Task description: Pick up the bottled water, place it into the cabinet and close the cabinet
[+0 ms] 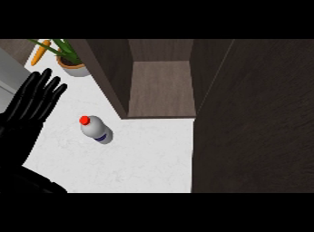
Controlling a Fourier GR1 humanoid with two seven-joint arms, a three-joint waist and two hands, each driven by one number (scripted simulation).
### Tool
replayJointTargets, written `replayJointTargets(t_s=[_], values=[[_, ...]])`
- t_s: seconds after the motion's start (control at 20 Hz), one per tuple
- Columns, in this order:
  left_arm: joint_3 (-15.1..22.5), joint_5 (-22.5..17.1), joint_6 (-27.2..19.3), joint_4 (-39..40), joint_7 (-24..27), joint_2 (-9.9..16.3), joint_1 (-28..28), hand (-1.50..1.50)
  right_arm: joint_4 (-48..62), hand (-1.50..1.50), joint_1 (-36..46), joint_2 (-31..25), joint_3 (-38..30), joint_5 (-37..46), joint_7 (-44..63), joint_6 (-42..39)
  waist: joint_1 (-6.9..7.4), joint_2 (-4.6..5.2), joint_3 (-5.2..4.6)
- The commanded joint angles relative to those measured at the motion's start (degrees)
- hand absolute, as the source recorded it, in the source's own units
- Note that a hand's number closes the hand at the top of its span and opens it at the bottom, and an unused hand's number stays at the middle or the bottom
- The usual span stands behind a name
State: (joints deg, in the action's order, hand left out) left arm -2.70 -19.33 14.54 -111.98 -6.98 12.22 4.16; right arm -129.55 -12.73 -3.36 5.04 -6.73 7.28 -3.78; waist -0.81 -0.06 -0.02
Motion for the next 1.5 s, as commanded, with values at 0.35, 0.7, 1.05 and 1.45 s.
replayJointTargets(t_s=[0.35,0.7,1.05,1.45], values=[[-1.6,-4.5,3.5,-8.1,-6.2,0.8,-9.7,-1.50,-14.7,-1.50,-12.6,0.5,4.9,-1.4,8.5,-0.1,0.64,-0.05,0.01],[-3.0,-1.3,5.9,-4.3,-3.0,0.3,-12.1,-1.50,-18.5,-1.50,-23.2,0.0,9.5,1.4,2.3,-3.1,0.22,-0.12,0.01],[-3.5,3.9,3.1,3.5,0.6,-2.2,-7.0,-1.50,-21.1,-1.50,-28.1,-0.5,13.0,3.0,1.8,-3.1,-0.18,-0.08,0.00],[-6.3,8.3,5.8,16.3,9.4,-0.6,-5.5,-1.50,-20.4,-1.50,-28.6,-1.7,9.6,1.0,-1.6,-3.8,0.13,0.02,-0.01]])
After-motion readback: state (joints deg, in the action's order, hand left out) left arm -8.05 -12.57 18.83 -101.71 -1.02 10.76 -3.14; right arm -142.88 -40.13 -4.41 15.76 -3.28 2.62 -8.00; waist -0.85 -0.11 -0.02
